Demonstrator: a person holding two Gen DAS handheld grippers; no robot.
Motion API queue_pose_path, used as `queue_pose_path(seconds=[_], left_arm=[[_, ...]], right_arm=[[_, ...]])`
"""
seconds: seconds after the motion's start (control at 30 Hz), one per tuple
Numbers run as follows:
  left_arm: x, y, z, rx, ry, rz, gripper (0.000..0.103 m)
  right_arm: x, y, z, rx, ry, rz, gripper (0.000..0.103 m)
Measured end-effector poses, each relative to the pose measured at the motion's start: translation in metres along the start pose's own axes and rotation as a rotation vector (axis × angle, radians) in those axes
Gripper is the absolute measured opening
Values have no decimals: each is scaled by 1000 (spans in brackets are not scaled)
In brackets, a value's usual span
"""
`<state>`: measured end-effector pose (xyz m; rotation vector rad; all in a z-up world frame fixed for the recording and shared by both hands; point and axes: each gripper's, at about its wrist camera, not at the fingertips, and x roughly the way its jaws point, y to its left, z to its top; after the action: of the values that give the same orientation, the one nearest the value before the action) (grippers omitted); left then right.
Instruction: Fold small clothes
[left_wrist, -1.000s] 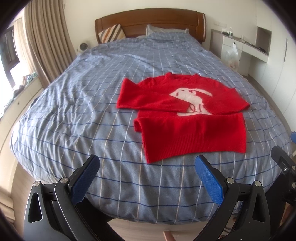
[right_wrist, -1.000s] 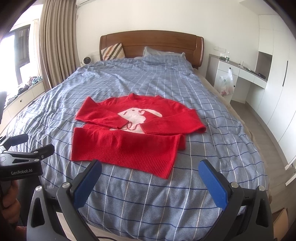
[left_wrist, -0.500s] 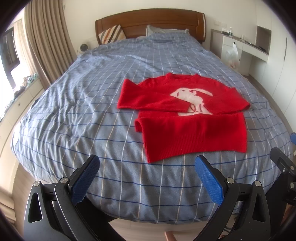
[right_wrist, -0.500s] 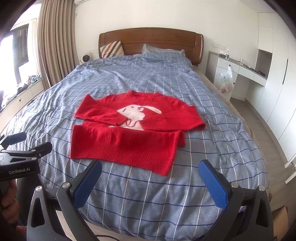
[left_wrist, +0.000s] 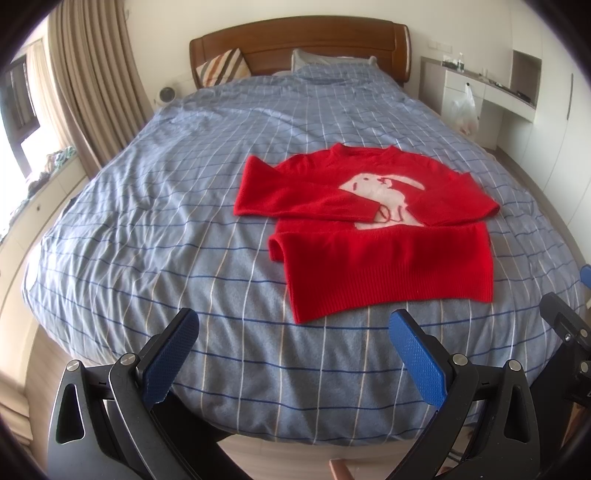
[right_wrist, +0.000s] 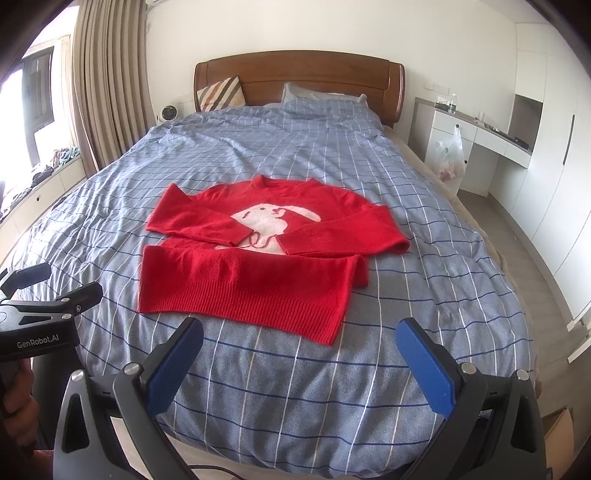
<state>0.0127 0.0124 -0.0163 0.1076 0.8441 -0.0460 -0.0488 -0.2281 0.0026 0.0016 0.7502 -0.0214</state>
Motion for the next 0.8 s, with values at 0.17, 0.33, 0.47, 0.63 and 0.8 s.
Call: queue_pose_path(seconds=[0.17,0.33,0.47,0.63,0.8], left_arm=[[0,0,-1,0,3,0,103],[1,-1,-3,2,5,2,103],[1,-2,-3,2,5,2,103],[1,-2,-4,2,7,3,103],[1,-2,-3,2,7,2,103]], right_arm=[[1,0,0,-4,2,1,103],[1,1,-2,-4,7,4,103],[1,1,-2,-3,10,5,103],[2,2,-2,-4,13,6,103],[2,2,-2,-4,13,5,103]])
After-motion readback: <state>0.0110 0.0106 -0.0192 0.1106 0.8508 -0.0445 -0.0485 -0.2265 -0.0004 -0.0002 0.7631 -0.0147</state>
